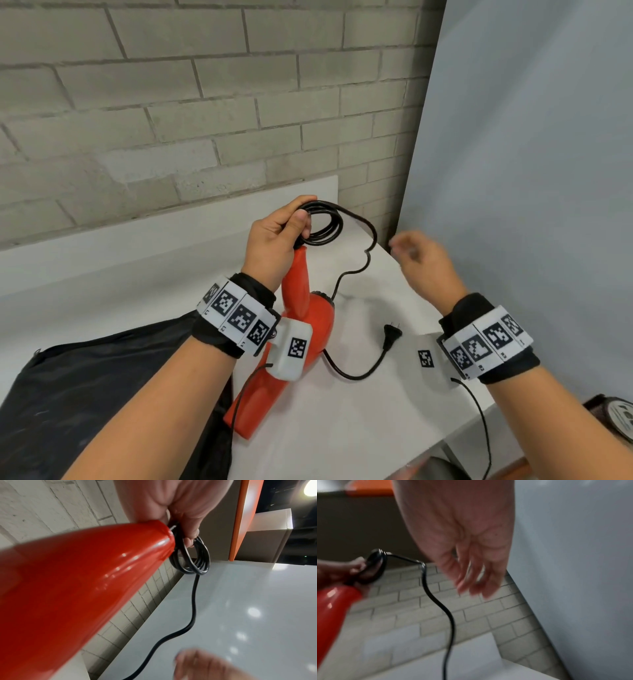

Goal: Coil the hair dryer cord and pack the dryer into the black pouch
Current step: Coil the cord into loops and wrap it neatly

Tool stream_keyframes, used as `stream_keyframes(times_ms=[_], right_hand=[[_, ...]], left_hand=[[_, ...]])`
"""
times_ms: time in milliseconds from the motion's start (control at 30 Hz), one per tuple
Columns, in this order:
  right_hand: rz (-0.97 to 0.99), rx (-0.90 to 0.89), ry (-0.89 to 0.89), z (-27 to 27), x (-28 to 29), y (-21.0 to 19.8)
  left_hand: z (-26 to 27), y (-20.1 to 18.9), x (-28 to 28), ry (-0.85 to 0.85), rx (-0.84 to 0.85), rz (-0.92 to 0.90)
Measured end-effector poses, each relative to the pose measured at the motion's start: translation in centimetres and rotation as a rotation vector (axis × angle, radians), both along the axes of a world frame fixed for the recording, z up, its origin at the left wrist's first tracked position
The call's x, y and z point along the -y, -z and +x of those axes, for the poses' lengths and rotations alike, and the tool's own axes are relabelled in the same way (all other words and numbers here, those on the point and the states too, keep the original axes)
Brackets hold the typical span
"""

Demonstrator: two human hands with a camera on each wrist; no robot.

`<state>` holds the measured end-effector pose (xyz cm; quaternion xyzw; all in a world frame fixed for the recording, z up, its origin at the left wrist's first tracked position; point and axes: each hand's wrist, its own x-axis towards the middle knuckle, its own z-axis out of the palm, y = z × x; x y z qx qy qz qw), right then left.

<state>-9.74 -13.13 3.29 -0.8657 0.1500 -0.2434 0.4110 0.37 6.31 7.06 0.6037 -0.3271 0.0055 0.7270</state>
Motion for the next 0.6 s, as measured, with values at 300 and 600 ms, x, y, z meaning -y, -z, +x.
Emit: stream_keyframes(times_ms=[300,600], right_hand=[[-0.553,-0.912,-0.437,-1.3,-1.5,6.0],[-0.83,-1.082,-0.189,-2.1,-0.8,5.5]], left_hand=[[0.2,0.4,-1.6,-0.042,-0.039,0.018],[-0.2,0.4,-1.5,-0.056,-0.045,0.006]])
